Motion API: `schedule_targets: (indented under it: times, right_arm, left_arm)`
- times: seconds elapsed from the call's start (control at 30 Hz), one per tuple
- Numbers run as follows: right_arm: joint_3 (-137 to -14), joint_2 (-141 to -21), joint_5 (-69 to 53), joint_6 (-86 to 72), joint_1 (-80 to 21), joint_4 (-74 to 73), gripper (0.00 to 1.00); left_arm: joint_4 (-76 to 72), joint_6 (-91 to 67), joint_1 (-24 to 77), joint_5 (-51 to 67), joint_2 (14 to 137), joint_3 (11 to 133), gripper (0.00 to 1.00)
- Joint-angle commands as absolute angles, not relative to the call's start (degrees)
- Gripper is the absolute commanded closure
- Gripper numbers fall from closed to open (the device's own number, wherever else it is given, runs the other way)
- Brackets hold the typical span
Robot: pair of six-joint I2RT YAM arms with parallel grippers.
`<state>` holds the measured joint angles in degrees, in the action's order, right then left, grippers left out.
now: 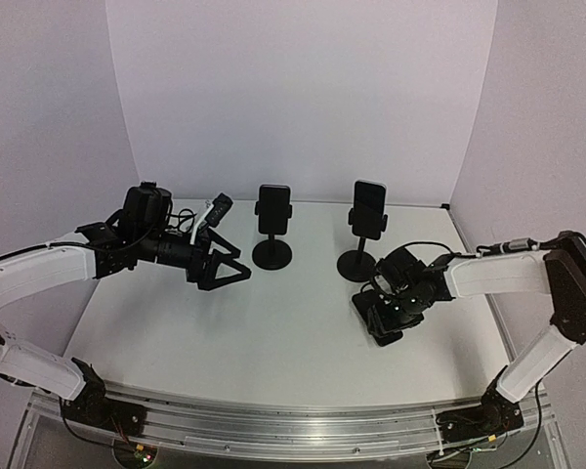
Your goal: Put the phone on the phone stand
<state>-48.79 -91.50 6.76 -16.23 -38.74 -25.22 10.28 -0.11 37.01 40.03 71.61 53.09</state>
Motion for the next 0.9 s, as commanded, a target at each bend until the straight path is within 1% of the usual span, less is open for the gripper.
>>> schedule_targets:
  times: [0.0,0.1,0.2,0.4,0.5,0.63,0.87]
  right_arm:
    - [-46.6,-85.1,8.1,-20.7,-40.4,-15.6,0.63]
    - [-46.3,-83.5,9.6,-22.4,-42.5,-12.6,0.64]
    - [-47.9,-81.9,12.3,-25.2,-47.2,-9.0,0.66]
    - [-52.9,-82.3,21.8,-28.8,-57.5,-0.5,0.66]
    - [-56.6,-84.6,26.1,-28.6,-61.7,2.0,0.66]
    - [-61.5,-88.3,28.0,-26.5,-65.2,3.4,0.66]
    - [-67.6,-93.1,29.4,-20.8,-68.0,3.4,0.66]
  left_arm:
    - [1.6,-8.1,36.7,39.1,70.2,50.3,0.09]
    - [-4.6,-14.5,36.9,37.7,70.6,47.2,0.10]
    - [-12.5,-21.3,38.3,35.3,71.6,43.8,0.11]
    - [-22.4,-24.5,44.5,31.0,74.3,43.4,0.11]
    - [-23.2,-27.5,45.0,29.7,75.8,43.7,0.11]
    - [-22.7,-27.7,45.0,27.8,76.1,45.2,0.10]
    - [-18.7,-26.0,45.0,28.0,75.8,50.5,0.09]
